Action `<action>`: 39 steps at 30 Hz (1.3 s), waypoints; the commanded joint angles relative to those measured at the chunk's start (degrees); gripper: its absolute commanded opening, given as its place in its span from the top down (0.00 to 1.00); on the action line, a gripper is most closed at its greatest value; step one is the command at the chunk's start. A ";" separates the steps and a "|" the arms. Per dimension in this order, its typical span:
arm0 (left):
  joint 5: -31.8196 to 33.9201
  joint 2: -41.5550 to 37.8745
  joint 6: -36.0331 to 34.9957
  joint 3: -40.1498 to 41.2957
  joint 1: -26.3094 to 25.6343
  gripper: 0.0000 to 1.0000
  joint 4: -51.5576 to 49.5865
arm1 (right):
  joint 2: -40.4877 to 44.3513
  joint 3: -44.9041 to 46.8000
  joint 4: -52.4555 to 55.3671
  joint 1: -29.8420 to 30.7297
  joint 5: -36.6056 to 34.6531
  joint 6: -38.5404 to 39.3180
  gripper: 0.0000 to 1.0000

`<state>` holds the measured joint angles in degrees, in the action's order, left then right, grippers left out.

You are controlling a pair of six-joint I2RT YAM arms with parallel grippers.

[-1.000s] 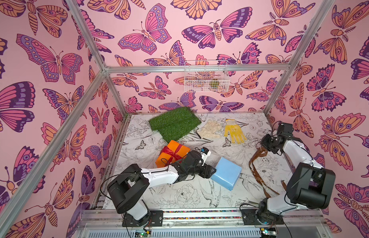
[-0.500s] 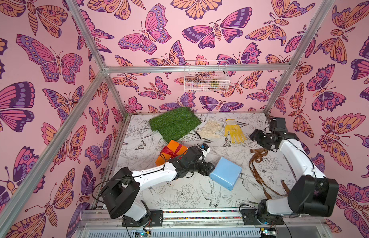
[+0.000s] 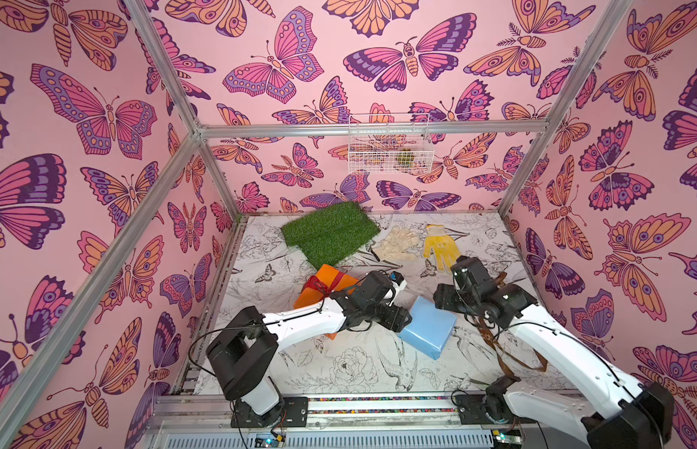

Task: Untie the ribbon bows on the gift boxes
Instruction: Move the gift box to the center of the board.

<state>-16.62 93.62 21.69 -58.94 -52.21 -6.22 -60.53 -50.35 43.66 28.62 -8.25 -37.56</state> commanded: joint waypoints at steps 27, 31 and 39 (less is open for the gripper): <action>-7.79 13.02 7.58 -7.87 -0.52 0.53 4.68 | 5.08 17.92 -13.29 -1.65 6.01 -13.42 0.43; -7.55 14.46 8.81 -9.48 -0.53 0.53 7.28 | 3.54 15.85 -14.68 -6.74 8.08 -9.79 0.44; -7.30 20.80 14.59 -13.46 -0.25 0.53 17.45 | -7.26 7.73 -16.11 -17.79 18.09 -1.16 0.49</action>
<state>-22.65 112.27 33.34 -71.00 -52.05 4.25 -65.39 -38.89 29.21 12.14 4.25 -43.48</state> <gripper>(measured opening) 0.470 0.513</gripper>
